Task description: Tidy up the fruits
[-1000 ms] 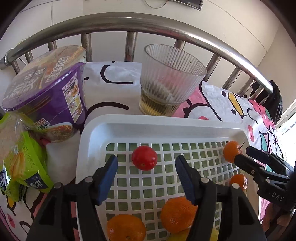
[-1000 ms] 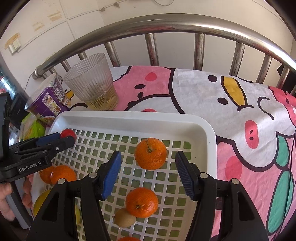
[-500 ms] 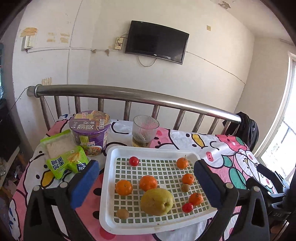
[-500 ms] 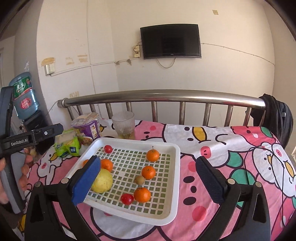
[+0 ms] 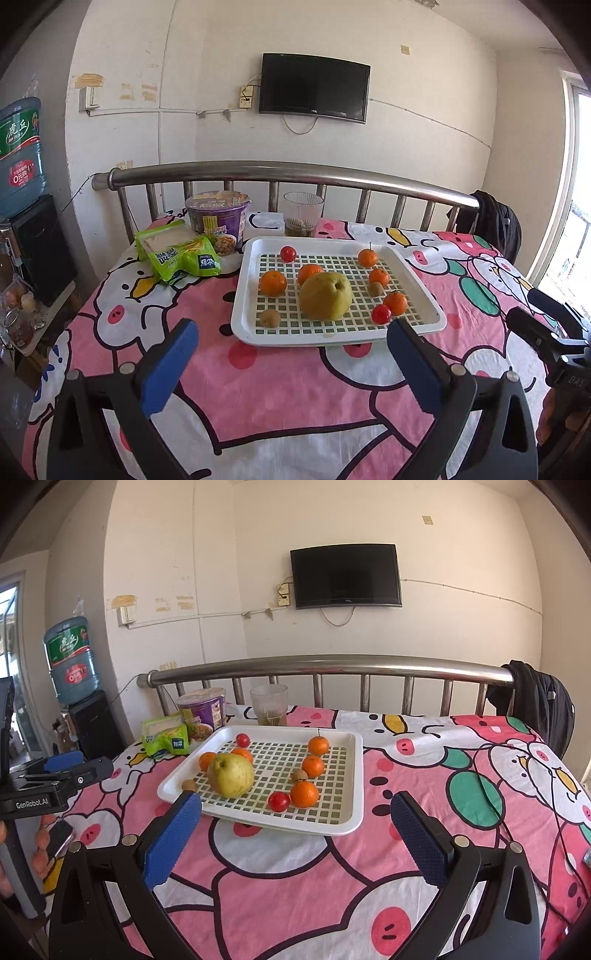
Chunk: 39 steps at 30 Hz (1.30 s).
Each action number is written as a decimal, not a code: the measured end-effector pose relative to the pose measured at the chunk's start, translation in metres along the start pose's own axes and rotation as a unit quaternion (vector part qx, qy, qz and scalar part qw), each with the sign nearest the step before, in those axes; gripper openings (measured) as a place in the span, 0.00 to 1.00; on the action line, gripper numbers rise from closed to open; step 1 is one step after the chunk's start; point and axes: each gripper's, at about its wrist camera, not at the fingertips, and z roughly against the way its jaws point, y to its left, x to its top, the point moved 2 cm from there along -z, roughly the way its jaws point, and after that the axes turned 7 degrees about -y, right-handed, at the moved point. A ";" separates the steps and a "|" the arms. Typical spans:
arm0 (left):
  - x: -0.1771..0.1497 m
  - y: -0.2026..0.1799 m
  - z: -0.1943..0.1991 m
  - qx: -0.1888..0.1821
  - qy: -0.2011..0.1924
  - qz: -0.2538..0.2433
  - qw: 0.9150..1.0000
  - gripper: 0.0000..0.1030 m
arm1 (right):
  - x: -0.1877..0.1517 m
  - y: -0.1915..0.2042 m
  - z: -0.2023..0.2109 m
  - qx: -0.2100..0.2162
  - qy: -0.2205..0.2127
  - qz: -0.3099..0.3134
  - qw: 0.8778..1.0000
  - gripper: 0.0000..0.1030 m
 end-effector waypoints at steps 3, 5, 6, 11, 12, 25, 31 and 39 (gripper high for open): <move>-0.016 -0.003 0.002 0.009 0.006 -0.016 1.000 1.00 | -0.013 0.006 -0.001 -0.006 0.017 0.006 1.000 1.00; -0.027 -0.005 0.002 0.015 0.012 -0.025 0.999 1.00 | -0.022 0.011 -0.002 -0.014 0.024 0.012 1.000 1.00; -0.031 -0.005 0.001 0.016 0.017 -0.028 0.999 1.00 | -0.025 0.013 -0.003 -0.021 0.028 0.016 0.999 1.00; -0.052 -0.007 -0.007 0.017 0.045 -0.035 0.998 1.00 | -0.044 0.021 -0.010 -0.056 0.057 0.040 0.996 1.00; -0.055 -0.007 -0.008 0.020 0.047 -0.039 0.998 1.00 | -0.047 0.023 -0.012 -0.061 0.062 0.044 0.995 1.00; -0.087 -0.009 -0.029 0.028 0.099 -0.054 0.993 1.00 | -0.075 0.029 -0.029 -0.069 0.118 0.050 0.989 1.00; -0.095 -0.010 -0.037 0.030 0.119 -0.059 0.991 1.00 | -0.083 0.027 -0.037 -0.069 0.141 0.044 0.987 1.00; -0.102 -0.009 -0.049 0.029 0.146 -0.056 0.987 1.00 | -0.095 0.025 -0.048 -0.065 0.171 0.039 0.982 1.00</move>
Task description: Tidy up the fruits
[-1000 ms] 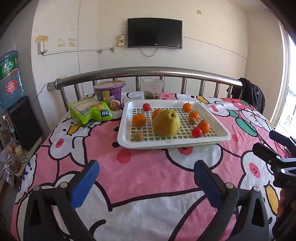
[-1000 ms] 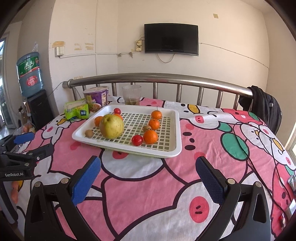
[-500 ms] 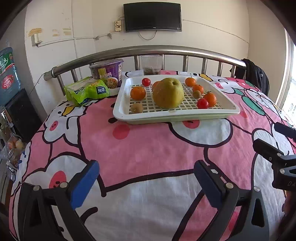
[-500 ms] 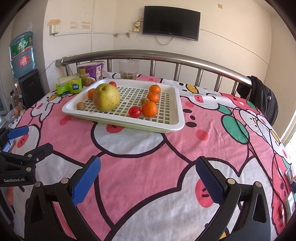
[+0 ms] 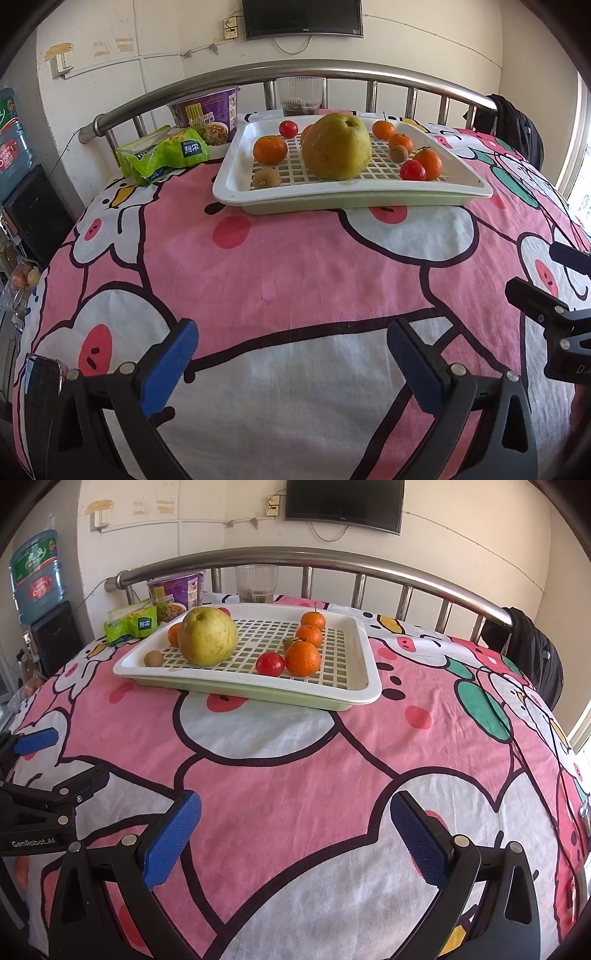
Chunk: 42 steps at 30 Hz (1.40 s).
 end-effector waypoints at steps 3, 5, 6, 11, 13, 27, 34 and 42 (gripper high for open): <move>-0.002 0.000 -0.005 -0.002 0.010 0.000 1.000 1.00 | -0.002 -0.001 -0.004 0.001 0.010 -0.002 1.000 1.00; -0.003 -0.001 -0.007 -0.005 0.015 -0.001 1.000 1.00 | -0.003 -0.001 -0.008 0.003 0.017 -0.004 1.000 1.00; -0.003 -0.001 -0.008 -0.006 0.018 -0.001 1.000 1.00 | -0.004 -0.001 -0.009 0.004 0.020 -0.005 1.000 1.00; -0.004 -0.003 -0.012 -0.004 0.029 -0.006 1.000 1.00 | -0.006 -0.002 -0.014 0.004 0.030 -0.005 1.000 1.00; -0.005 -0.004 -0.014 -0.002 0.031 -0.009 0.999 1.00 | -0.007 -0.002 -0.016 0.004 0.032 -0.004 0.999 1.00; -0.006 0.003 -0.020 -0.014 0.043 0.016 0.999 1.00 | -0.015 -0.003 -0.031 0.011 0.063 -0.010 0.998 1.00; -0.006 0.003 -0.021 -0.015 0.043 0.016 0.999 1.00 | -0.016 -0.007 -0.033 0.021 0.068 -0.021 0.997 1.00; -0.006 0.003 -0.021 -0.016 0.044 0.016 0.999 1.00 | -0.016 -0.006 -0.033 0.022 0.069 -0.021 0.997 1.00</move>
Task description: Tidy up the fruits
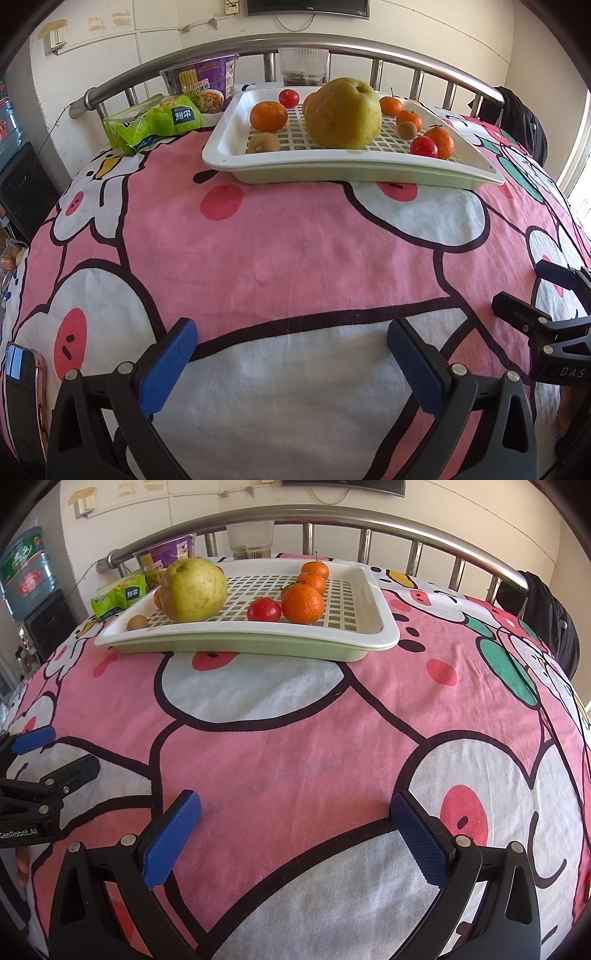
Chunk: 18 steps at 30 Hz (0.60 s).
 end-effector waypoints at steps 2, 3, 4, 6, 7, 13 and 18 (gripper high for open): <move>0.000 0.000 0.000 0.000 0.000 0.000 1.000 1.00 | 0.000 0.000 0.000 0.000 0.000 0.000 1.000 1.00; 0.000 0.000 0.000 0.000 0.000 0.000 1.000 1.00 | 0.000 0.000 0.000 0.000 0.000 0.000 1.000 1.00; 0.000 0.000 0.000 0.000 0.000 0.000 1.000 1.00 | 0.000 0.000 0.000 0.000 0.000 0.000 1.000 1.00; 0.000 0.000 0.000 0.000 0.000 0.001 1.000 1.00 | 0.000 0.000 0.000 0.000 0.000 0.000 1.000 1.00; 0.000 0.000 0.000 0.000 0.000 0.001 1.000 1.00 | 0.000 0.000 0.000 0.000 0.000 0.000 1.000 1.00; 0.000 -0.001 0.000 0.000 0.000 0.001 1.000 1.00 | 0.000 0.000 0.000 0.000 0.000 0.000 1.000 1.00; 0.000 -0.001 0.000 -0.007 0.000 -0.007 1.000 1.00 | 0.000 0.000 0.000 -0.001 0.000 0.001 1.000 1.00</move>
